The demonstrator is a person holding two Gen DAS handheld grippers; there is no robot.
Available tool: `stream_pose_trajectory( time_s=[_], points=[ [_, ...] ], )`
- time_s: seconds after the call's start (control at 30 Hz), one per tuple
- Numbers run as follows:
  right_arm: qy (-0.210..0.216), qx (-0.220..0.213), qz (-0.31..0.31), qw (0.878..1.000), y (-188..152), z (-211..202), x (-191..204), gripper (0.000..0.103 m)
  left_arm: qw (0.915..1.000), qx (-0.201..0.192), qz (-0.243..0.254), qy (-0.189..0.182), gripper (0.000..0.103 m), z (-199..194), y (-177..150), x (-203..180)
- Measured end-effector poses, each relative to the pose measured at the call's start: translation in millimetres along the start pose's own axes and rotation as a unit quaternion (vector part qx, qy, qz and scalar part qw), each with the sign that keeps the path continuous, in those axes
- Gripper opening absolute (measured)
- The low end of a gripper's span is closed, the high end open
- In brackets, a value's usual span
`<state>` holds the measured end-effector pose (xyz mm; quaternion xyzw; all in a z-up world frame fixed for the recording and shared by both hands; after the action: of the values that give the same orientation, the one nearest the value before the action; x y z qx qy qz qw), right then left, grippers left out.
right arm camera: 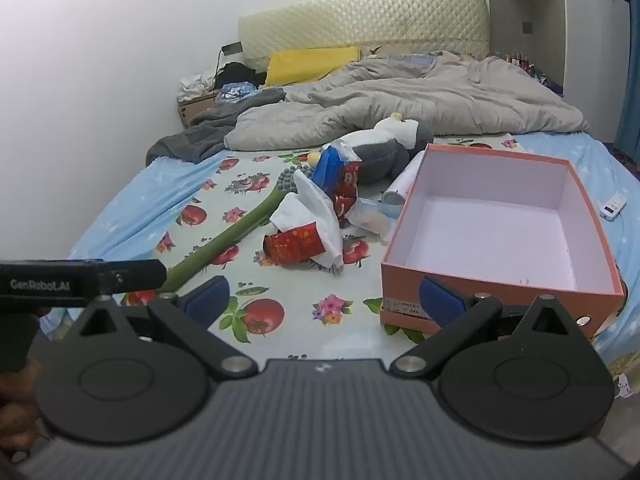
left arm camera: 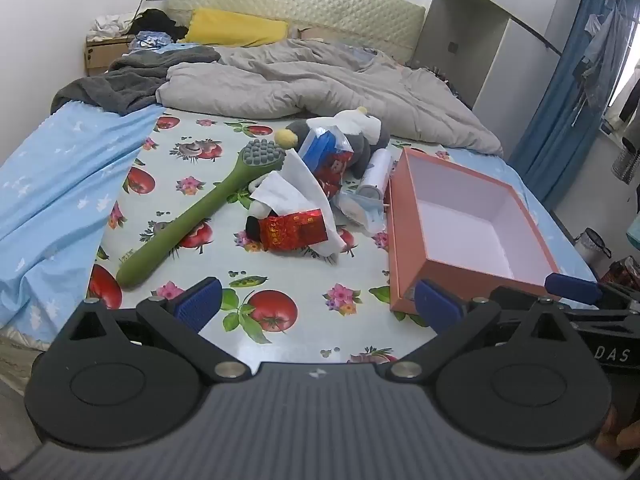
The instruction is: Organize soft objects
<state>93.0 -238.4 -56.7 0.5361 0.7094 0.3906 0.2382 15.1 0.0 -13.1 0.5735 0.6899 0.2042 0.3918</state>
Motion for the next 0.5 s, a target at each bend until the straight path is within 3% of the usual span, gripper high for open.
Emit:
stream_pose_trajectory(
  time_s=[0.5],
  points=[
    [-0.008, 0.003, 0.005, 1.0, 1.4, 0.4, -2.8, 0.103, 0.9998, 0.008, 0.008, -0.014, 0.103, 6.3, -5.8, -8.5]
  ],
)
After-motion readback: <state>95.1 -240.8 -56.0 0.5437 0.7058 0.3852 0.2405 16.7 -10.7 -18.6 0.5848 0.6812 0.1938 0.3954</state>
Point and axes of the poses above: each gripper's, at about its wrist camera, not at the fingertips, and z roughly the way its jaws point, x to its left, y to its top, the point moved 2 cm from there along z, roughly the way its jaws point, and after that the axes turned 10 degrees about -y, right-handed, at the moved point
